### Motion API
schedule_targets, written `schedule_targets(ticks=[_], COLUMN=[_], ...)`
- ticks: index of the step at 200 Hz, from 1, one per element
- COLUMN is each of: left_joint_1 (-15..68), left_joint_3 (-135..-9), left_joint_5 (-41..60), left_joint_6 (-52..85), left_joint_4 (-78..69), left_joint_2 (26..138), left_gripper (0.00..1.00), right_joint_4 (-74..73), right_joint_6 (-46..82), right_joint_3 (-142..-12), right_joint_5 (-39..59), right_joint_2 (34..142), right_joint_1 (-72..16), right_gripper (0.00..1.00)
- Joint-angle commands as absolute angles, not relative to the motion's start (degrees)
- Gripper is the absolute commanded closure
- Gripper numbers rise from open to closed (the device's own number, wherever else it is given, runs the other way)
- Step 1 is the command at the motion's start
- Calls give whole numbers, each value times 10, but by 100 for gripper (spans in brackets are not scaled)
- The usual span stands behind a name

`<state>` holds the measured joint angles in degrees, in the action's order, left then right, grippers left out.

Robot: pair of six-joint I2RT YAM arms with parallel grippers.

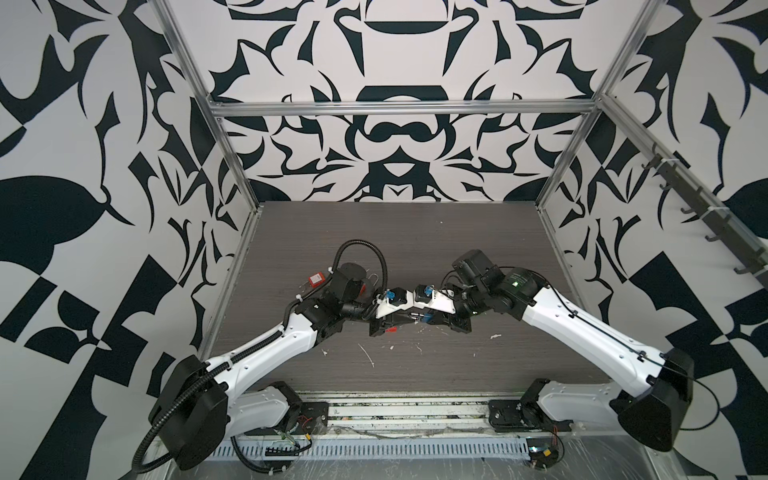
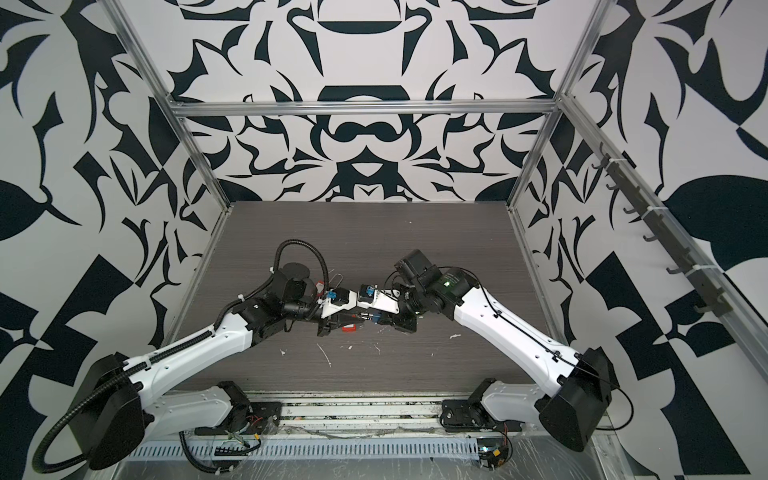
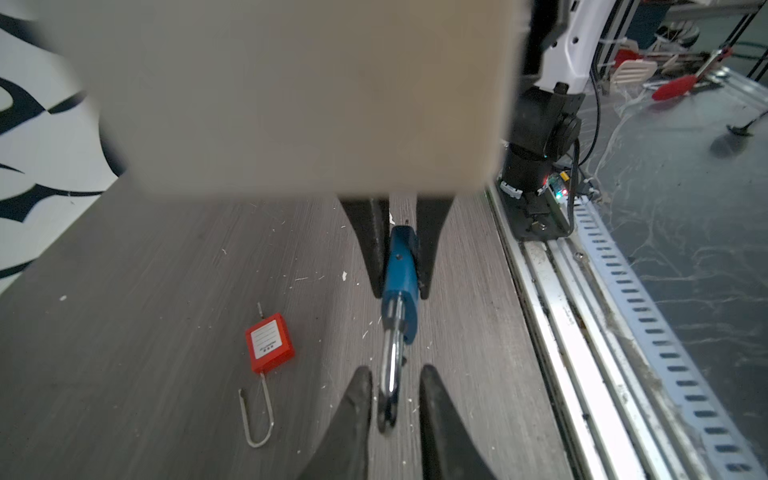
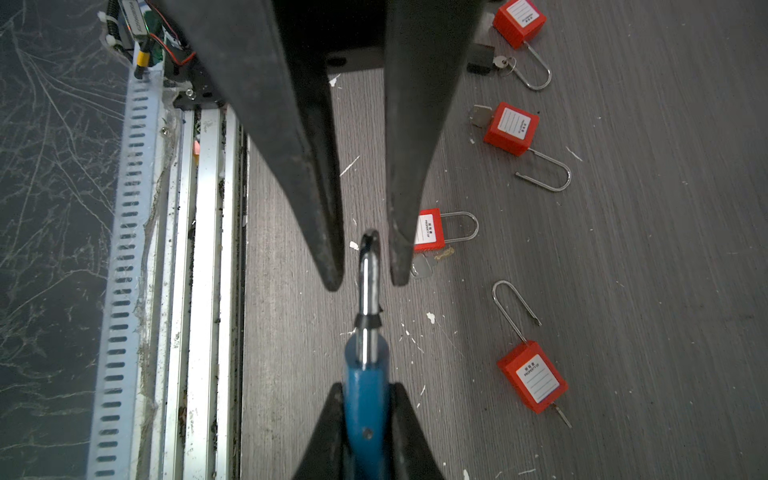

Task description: Lock with the key

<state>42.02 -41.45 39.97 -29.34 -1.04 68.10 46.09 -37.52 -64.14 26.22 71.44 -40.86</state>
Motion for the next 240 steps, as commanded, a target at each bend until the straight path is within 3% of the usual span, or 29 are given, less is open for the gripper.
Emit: schedule_targets(ticks=[1, 41, 161, 240], left_joint_1=[421, 420, 423, 451], left_joint_3=[-427, -433, -411, -399], left_joint_5=[413, 429, 466, 466], left_joint_6=[-292, -295, -236, -202], left_joint_4=[-9, 5, -71, -127], left_joint_2=[683, 690, 711, 755], left_gripper=[82, 100, 100, 100], right_joint_4=[453, 435, 238, 132], right_joint_6=[-379, -377, -267, -250], right_joint_3=[-666, -667, -638, -641], right_joint_5=[278, 268, 357, 314], right_joint_2=[707, 710, 715, 735], right_joint_1=[-409, -410, -426, -439], right_gripper=[100, 100, 100, 100])
